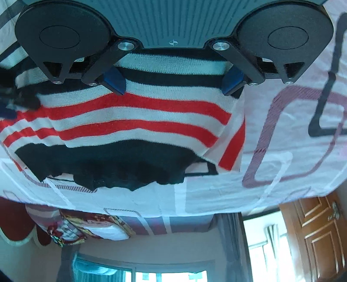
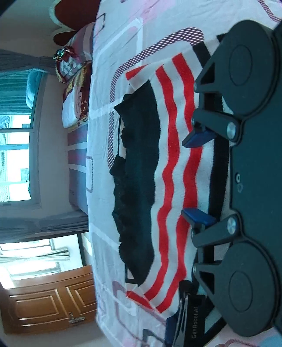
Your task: Fold small clothes
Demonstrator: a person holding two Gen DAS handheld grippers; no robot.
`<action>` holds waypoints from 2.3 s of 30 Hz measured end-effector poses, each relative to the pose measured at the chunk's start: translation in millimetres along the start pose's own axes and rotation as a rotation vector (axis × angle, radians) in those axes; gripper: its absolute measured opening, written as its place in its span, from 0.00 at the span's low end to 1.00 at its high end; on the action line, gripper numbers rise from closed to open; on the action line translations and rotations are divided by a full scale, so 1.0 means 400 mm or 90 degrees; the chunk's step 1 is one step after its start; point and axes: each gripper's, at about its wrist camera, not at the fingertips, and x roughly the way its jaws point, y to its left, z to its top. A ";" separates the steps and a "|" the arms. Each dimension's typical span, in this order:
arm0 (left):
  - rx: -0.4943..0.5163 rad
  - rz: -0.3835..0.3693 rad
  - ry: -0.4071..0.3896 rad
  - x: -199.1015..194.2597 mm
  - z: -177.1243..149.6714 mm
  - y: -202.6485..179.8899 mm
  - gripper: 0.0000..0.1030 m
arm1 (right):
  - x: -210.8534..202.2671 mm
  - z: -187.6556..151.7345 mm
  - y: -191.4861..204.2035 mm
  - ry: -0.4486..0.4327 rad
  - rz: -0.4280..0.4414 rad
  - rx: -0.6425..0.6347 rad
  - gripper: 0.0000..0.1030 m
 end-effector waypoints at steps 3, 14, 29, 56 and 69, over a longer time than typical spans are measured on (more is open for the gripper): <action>-0.010 -0.004 0.010 -0.002 -0.007 0.005 0.91 | 0.014 -0.024 0.006 0.026 0.000 -0.018 0.57; -0.024 0.005 0.020 -0.055 -0.021 0.016 0.91 | -0.031 -0.028 -0.007 0.017 0.015 -0.015 0.58; -0.181 -0.076 0.069 -0.142 -0.103 0.096 0.92 | -0.053 0.008 0.019 -0.008 0.038 -0.033 0.59; -0.564 -0.189 -0.013 0.021 -0.188 0.166 0.37 | -0.016 0.001 -0.015 -0.005 0.040 -0.030 0.57; -0.211 -0.251 -0.184 -0.152 0.018 -0.016 0.18 | 0.031 -0.043 0.036 0.002 0.031 -0.096 0.56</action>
